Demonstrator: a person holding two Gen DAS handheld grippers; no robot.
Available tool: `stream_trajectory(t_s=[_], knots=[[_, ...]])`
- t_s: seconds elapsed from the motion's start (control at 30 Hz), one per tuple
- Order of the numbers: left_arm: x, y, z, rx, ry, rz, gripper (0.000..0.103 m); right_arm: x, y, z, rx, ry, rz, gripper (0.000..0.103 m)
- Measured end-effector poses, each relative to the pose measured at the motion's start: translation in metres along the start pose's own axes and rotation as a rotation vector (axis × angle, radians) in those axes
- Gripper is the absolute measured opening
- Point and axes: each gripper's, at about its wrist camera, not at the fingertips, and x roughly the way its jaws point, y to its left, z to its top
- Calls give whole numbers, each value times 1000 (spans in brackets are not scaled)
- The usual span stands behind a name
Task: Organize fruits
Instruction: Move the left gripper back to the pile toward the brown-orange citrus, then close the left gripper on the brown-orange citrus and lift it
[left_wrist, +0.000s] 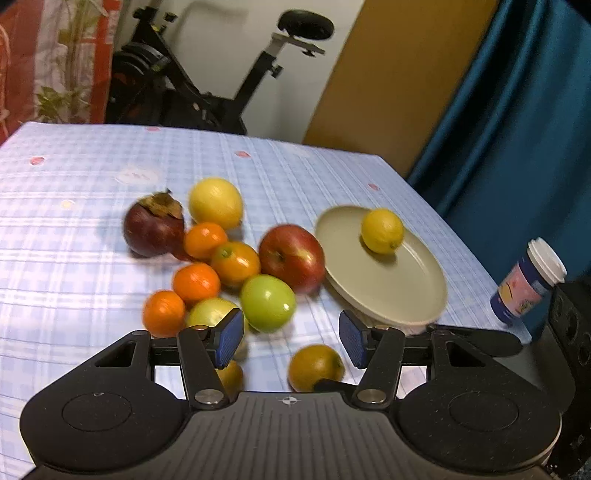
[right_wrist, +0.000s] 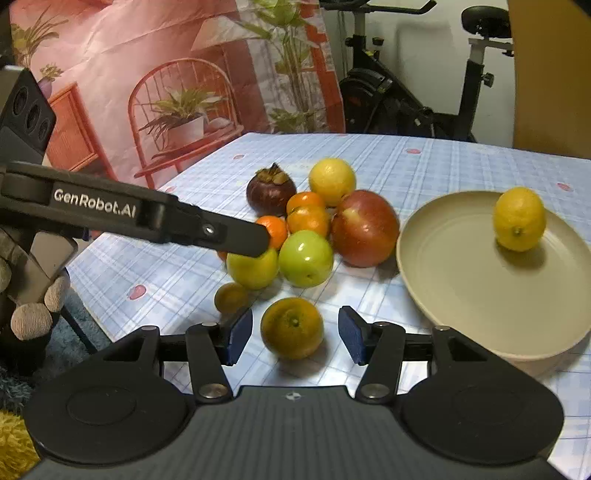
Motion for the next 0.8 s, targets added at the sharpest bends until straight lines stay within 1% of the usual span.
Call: stream_trajectory(t_s=[0.13, 0.23, 0.43, 0.67, 0.77, 0.8], knots=[[7, -5, -6, 28, 30, -19, 58, 2, 3, -4, -16, 14, 13, 55], [14, -8, -10, 36, 56, -32, 58, 4, 3, -8, -16, 24, 15, 52], [27, -5, -17, 12, 105, -45, 57, 9, 1, -10, -11, 46, 12, 46], [42, -4, -22, -11, 151, -78, 56, 11, -3, -11, 8, 56, 24, 45], [46, -2, -24, -25, 157, -83, 54, 12, -3, -12, 10, 59, 27, 45], [47, -1, -25, -29, 160, -87, 49, 13, -3, -12, 11, 61, 28, 45]])
